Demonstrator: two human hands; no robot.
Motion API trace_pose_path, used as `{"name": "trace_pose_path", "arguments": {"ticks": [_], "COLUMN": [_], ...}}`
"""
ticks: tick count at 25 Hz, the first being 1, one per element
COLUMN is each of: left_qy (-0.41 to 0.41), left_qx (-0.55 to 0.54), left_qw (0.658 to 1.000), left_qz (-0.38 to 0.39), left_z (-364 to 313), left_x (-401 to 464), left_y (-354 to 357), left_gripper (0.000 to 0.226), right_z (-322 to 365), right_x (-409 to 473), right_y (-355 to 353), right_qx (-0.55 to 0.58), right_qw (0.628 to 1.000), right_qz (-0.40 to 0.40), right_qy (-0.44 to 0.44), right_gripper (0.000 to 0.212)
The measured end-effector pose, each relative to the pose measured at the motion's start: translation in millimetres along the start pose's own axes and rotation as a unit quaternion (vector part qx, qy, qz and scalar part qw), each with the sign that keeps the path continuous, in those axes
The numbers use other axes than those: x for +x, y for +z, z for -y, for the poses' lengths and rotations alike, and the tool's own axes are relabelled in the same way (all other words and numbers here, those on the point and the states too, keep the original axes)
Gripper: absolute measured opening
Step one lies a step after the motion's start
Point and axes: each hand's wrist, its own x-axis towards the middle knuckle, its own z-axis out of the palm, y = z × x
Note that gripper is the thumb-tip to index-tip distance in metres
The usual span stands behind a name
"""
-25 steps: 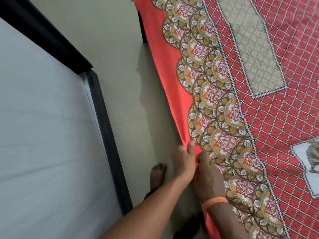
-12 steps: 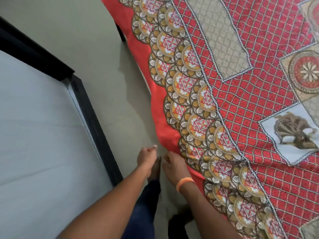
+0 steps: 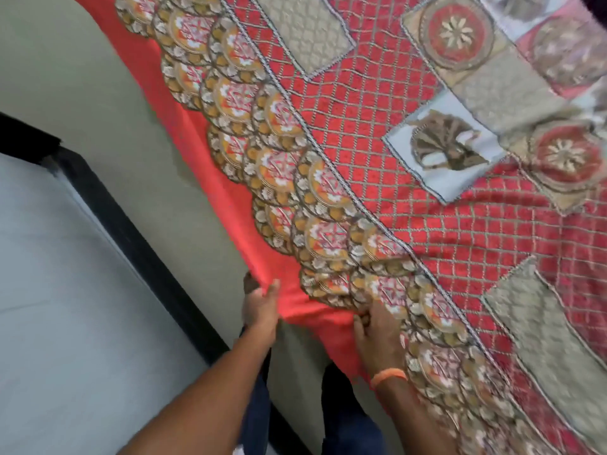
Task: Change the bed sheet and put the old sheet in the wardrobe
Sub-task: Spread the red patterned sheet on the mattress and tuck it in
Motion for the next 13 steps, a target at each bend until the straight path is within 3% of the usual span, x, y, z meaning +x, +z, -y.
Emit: {"name": "trace_pose_path", "arguments": {"ticks": [2,4,6,9,11,13], "left_qy": [-0.017,-0.035,0.04,0.288,0.375,0.431], "left_qx": [0.098,0.087,0.114,0.221,0.284,0.342], "left_qw": [0.99,0.984,0.982,0.931,0.878,0.81], "left_qz": [-0.099,-0.153,-0.148,-0.042,0.091,0.204], "left_z": [23,36,37,35,51,77], "left_x": [-12,-50,-110,-202,-260,-295], "left_y": [-8,12,44,95,141,182], "left_gripper": [0.041,0.031,0.026,0.025,0.025,0.027], "right_z": [-20,-49,-79,-136,-200,-263], "right_x": [-18,-41,-70,-116,-151,-189], "right_y": [-8,-22,-42,-82,-116,-141], "right_qx": [0.024,0.058,0.108,0.129,0.128,0.122], "right_qw": [0.999,0.996,0.987,0.971,0.945,0.909], "right_qz": [0.024,0.03,0.005,-0.001,-0.024,-0.042], "right_qy": [0.013,0.059,0.119,0.203,0.299,0.397], "right_gripper": [0.021,0.014,0.01,0.019,0.033,0.033]}}
